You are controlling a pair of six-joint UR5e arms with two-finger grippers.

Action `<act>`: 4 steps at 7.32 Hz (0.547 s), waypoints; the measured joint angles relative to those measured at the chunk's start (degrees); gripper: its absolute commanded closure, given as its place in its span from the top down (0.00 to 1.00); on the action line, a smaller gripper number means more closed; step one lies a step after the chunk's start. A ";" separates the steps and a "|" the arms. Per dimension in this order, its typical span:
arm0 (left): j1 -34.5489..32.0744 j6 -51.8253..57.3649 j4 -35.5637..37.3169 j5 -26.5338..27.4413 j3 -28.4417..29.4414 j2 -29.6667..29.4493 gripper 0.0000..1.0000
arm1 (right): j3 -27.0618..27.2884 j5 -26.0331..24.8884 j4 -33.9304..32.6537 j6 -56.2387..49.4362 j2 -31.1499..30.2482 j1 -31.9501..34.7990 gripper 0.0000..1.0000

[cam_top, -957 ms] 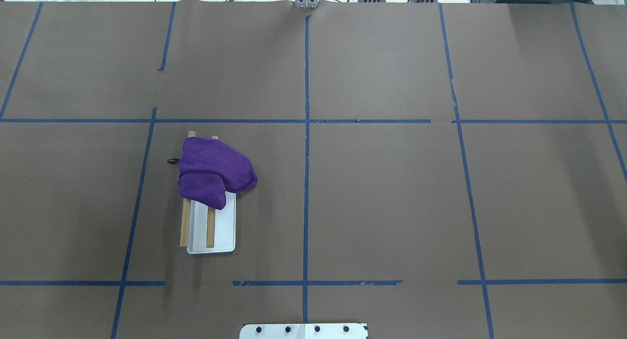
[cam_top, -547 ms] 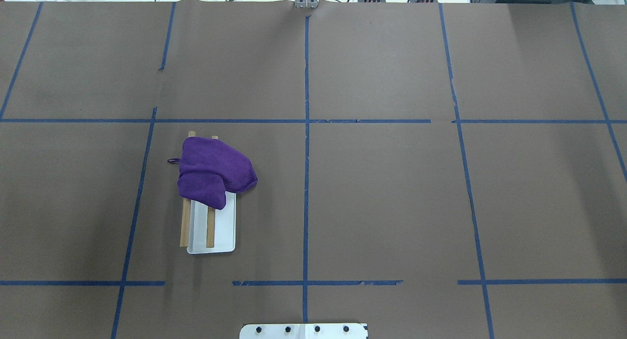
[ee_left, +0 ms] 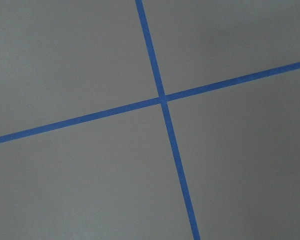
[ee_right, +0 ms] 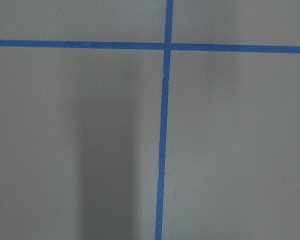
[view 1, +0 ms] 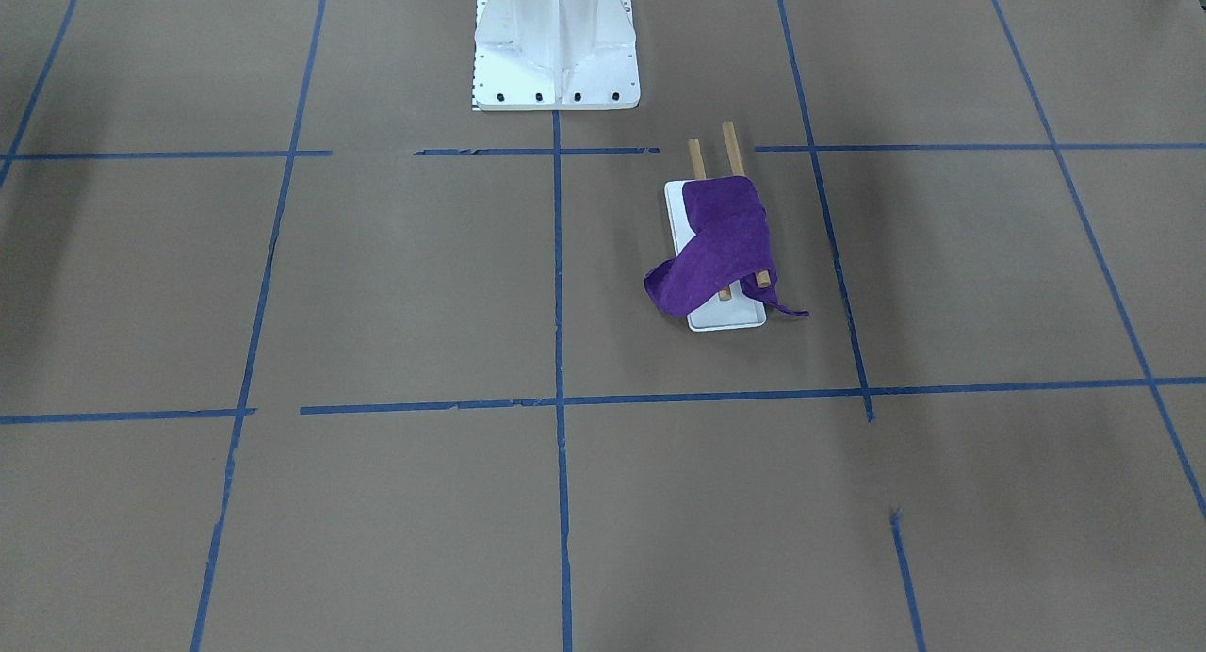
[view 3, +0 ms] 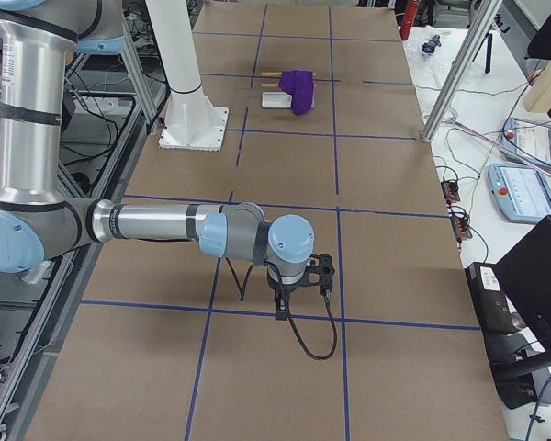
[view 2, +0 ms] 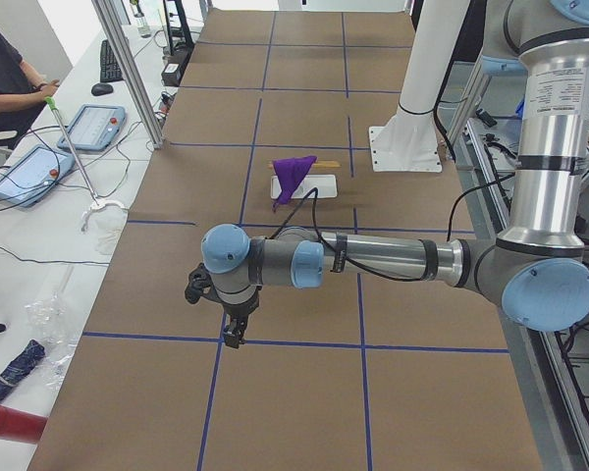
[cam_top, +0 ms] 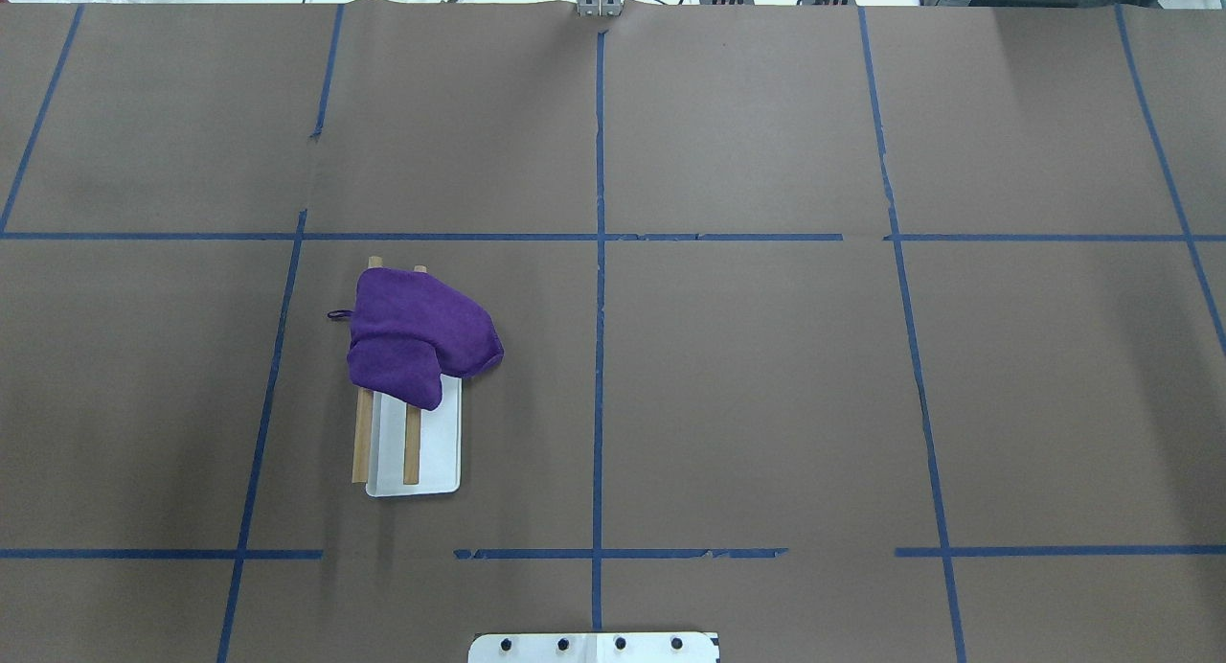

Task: Hang towel on rack

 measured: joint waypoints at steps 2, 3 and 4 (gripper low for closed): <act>0.00 -0.03 0.06 -0.02 -0.20 -0.05 1.00 | -0.07 0.31 0.02 -0.13 -0.49 0.71 1.00; 0.00 -0.01 0.07 -0.02 -0.23 -0.11 1.00 | -0.04 0.33 0.02 -0.05 -0.44 0.83 1.00; 0.00 0.01 0.07 -0.02 -0.24 -0.18 1.00 | -0.02 0.33 0.03 0.05 -0.36 0.86 1.00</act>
